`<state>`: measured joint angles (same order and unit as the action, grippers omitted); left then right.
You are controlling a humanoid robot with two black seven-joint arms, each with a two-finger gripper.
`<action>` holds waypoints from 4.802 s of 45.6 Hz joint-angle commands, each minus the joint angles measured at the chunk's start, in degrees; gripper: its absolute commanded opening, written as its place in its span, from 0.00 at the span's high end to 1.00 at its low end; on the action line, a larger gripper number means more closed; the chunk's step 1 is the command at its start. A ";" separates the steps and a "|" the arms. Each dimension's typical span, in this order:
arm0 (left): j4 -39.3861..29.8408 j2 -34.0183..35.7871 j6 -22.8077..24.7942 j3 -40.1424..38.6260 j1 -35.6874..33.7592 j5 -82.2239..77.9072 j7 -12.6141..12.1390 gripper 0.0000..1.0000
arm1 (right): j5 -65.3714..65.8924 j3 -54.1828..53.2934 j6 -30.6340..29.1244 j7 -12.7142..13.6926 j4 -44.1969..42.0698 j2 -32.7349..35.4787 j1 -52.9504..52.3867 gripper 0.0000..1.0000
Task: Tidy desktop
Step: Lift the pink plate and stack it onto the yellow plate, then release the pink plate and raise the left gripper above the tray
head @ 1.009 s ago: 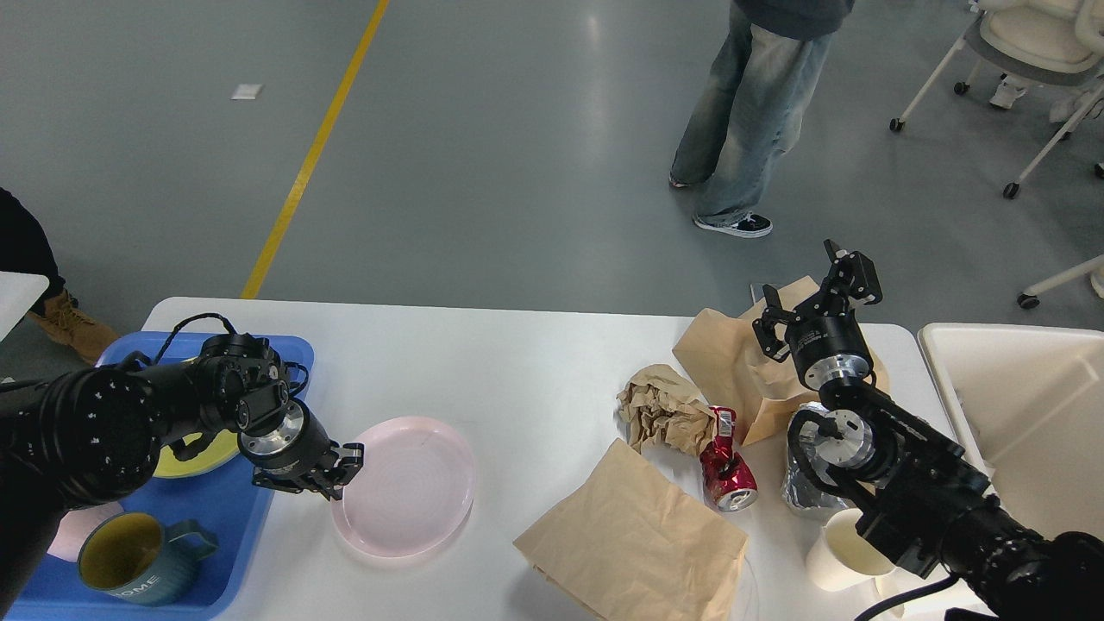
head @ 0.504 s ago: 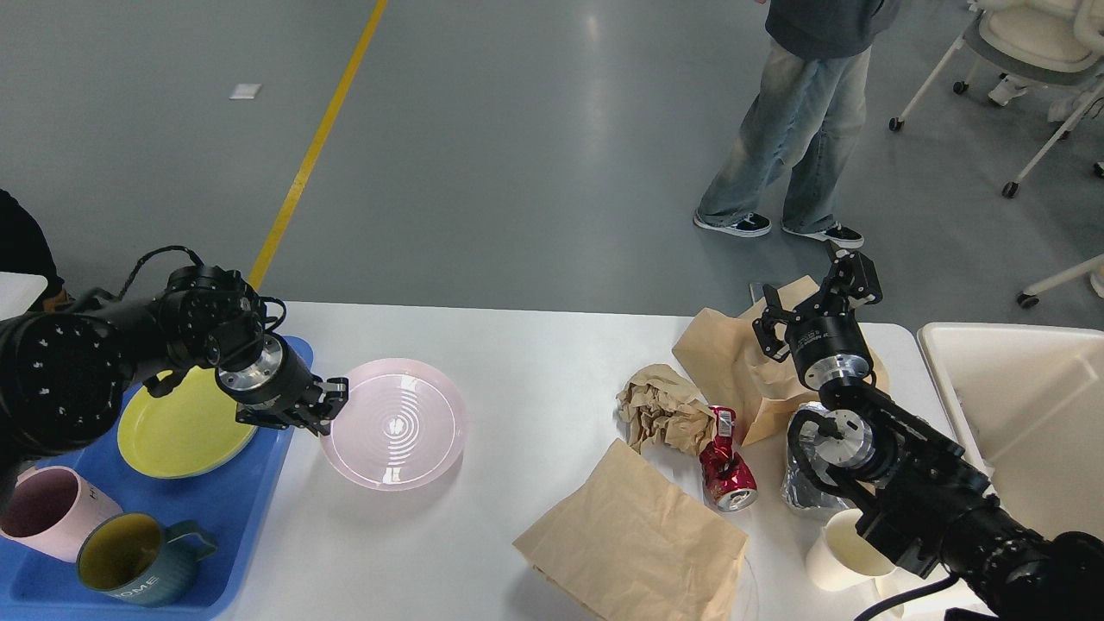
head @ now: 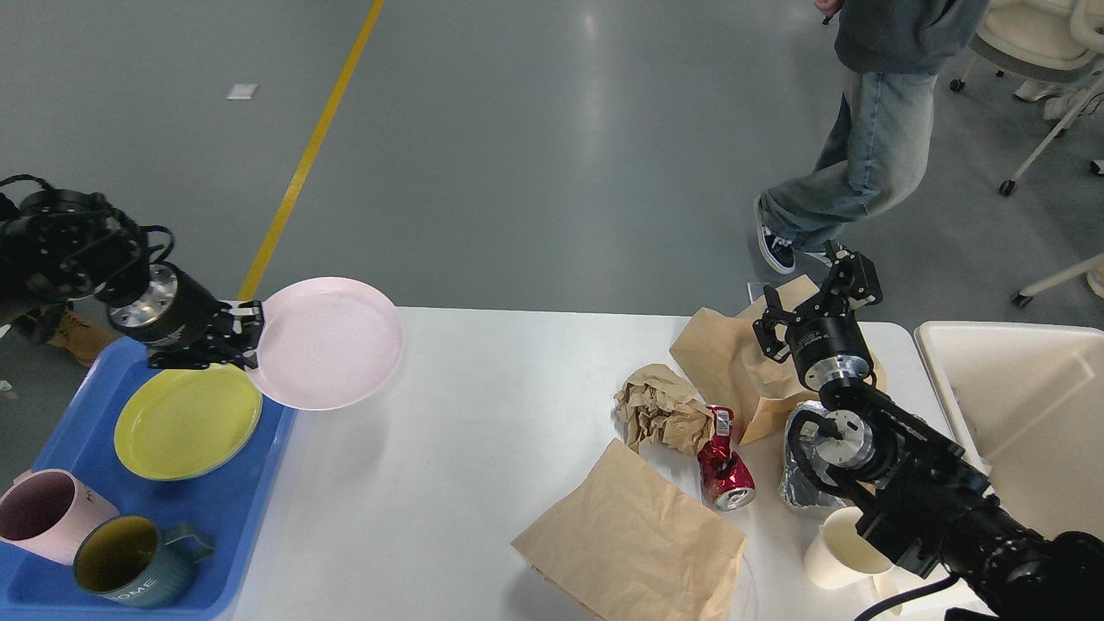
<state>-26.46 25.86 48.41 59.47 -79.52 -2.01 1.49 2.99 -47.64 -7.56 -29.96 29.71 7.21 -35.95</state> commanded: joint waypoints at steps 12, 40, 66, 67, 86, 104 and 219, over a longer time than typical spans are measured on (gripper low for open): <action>10.54 7.63 -0.86 -8.40 12.45 -0.01 -0.08 1.00 | 0.00 0.00 0.00 -0.01 0.00 0.00 0.01 0.00; 17.40 7.19 -3.85 -12.19 21.42 -0.01 -0.08 1.00 | 0.00 0.00 0.00 -0.01 0.00 0.00 0.01 0.00; 17.31 6.40 -4.64 -12.19 23.71 -0.10 -0.08 0.97 | 0.00 0.00 0.00 -0.01 0.00 0.00 0.01 0.00; 17.31 6.22 -4.64 -12.19 23.71 -0.10 -0.08 0.97 | 0.00 0.00 0.00 -0.01 0.00 0.00 0.01 0.00; 16.88 4.64 -20.53 -12.36 23.71 -0.27 0.09 0.21 | 0.00 0.00 0.00 -0.01 0.00 0.00 0.01 0.00; 16.26 2.97 -27.67 -16.40 24.68 -0.18 1.85 0.05 | 0.00 0.00 0.00 0.08 0.00 0.00 0.01 0.00; 16.26 -12.49 -33.73 -99.11 29.77 4.12 25.23 0.04 | 0.00 0.00 0.00 -0.01 0.00 0.00 -0.08 0.00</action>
<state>-10.15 15.99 14.61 -39.65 -50.46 2.19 24.82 2.99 -47.64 -7.56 -29.96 29.67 7.21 -36.00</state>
